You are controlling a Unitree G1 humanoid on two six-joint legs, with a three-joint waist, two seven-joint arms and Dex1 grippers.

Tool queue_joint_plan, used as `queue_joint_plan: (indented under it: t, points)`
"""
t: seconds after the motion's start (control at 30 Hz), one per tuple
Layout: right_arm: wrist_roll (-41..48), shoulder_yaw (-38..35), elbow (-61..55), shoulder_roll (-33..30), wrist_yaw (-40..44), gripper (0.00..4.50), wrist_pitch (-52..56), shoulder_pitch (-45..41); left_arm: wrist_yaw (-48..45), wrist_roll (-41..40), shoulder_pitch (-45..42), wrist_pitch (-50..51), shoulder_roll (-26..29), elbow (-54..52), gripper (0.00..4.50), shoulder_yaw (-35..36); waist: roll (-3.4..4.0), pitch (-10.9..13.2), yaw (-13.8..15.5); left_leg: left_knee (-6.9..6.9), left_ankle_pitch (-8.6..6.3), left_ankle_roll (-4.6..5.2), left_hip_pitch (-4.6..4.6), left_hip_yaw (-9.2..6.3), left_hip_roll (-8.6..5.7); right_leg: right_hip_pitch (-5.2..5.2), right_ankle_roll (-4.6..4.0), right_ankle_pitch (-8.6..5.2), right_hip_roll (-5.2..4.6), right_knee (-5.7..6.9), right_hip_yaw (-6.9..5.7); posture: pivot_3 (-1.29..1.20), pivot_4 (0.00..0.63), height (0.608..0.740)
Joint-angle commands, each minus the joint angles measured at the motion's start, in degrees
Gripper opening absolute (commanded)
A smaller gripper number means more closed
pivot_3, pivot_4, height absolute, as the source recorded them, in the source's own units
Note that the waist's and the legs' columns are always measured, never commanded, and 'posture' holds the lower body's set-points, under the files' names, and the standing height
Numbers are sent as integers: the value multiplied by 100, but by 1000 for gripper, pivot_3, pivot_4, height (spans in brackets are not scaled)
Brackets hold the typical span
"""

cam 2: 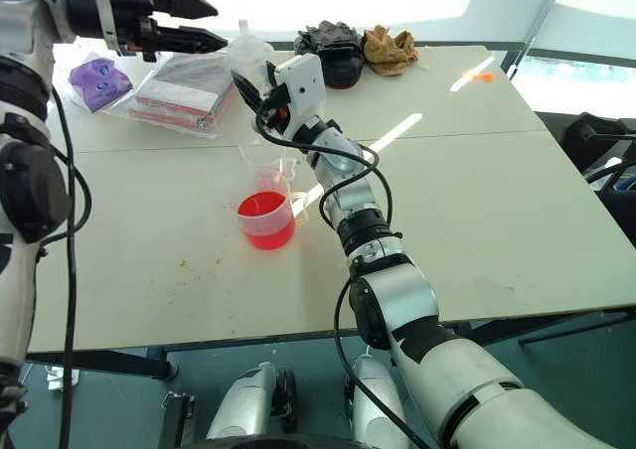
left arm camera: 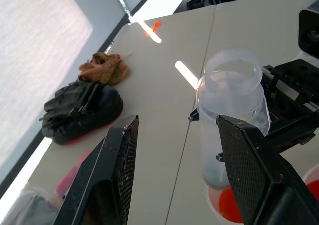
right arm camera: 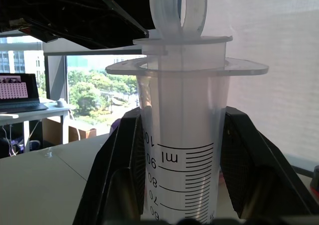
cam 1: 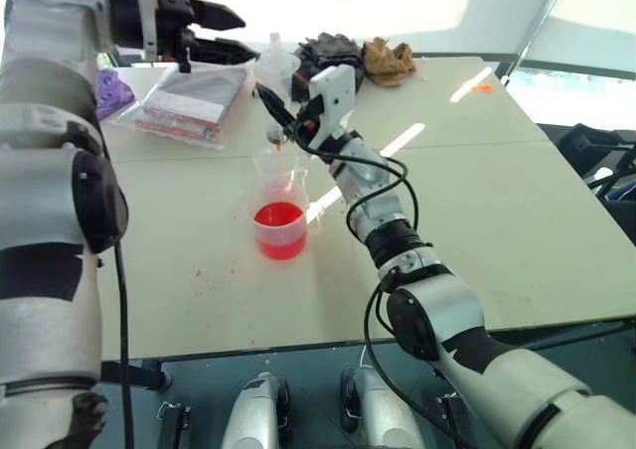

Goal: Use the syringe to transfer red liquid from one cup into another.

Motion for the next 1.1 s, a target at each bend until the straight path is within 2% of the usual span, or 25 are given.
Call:
queue_joint_plan:
  t: [0.03, 0.23, 0.47, 0.63, 0.77, 0.87, 0.97, 1.03, 1.1]
  points:
    - [84, 61, -322, 33, 2, 1475, -19, -44, 164, -155, -246, 84, 259, -67, 2585, 197, 0, 0, 0, 0, 0, 0, 0, 0, 1, 0, 0, 0, 0, 0, 0, 0, 150, 740]
    - [120, 131, -428, 41, 18, 1475, 77, 34, 226, -673, -118, 514, 507, -194, 2585, 700, 0, 0, 6, 0, 0, 0, -1, -2, 3, 1, 1, 0, -2, 0, 0, 0, 150, 740]
    - [179, 164, -520, 19, 45, 1475, 317, 92, 137, -1434, 846, 1385, 638, -1070, 2585, 1202, 0, 0, 1, 1, 1, -1, 3, -2, 4, 2, 1, 0, -2, 3, 2, 0, 150, 740]
    - [840, -176, -1013, 52, 24, 1475, 1285, -39, 584, -2475, 2591, 3123, 478, -3653, 2585, 1696, 1, 0, -3, 3, 16, -28, 0, -5, 10, 3, 0, 0, -1, 10, 5, 0, 150, 740]
    - [1863, -593, -2413, -298, -216, 1475, 3125, -359, 1417, -3347, 4045, 4510, 298, -5860, 2585, 2170, 2, 2, 21, 6, 21, -35, -7, -14, 9, 4, -1, 2, -2, 8, 18, 0, 150, 740]
    - [2894, -1345, -2872, -1387, -705, 1475, 5148, -1185, 2059, -3804, 4961, 5093, 206, -6993, 2585, 2588, 4, 3, 55, 7, 20, -34, -8, -20, 5, 8, -1, 2, -3, 5, 17, 0, 150, 740]
    - [2972, -1511, -2289, -2611, -882, 1475, 6689, -1811, 2437, -4180, 5587, 5448, 204, -7757, 2585, 2816, 5, 3, 151, 7, 3, -8, -5, -29, -1, 12, -2, 0, -11, -8, 13, 0, 150, 740]
    - [2720, -1263, -1587, -3304, -809, 1475, 7620, -2130, 2648, -4429, 5916, 5611, 193, -8158, 2585, 2900, -1, -1, 177, 1, -7, 4, -1, -34, -4, 16, -20, -11, -15, -22, 11, 0, 150, 740]
    - [2237, -551, -845, -4006, -312, 1475, 8583, -2301, 2869, -4679, 6225, 5767, 122, -8539, 2585, 3009, -3, -3, 153, -1, -10, 9, 6, -27, -5, 22, -24, -13, -14, -26, 12, 0, 150, 740]
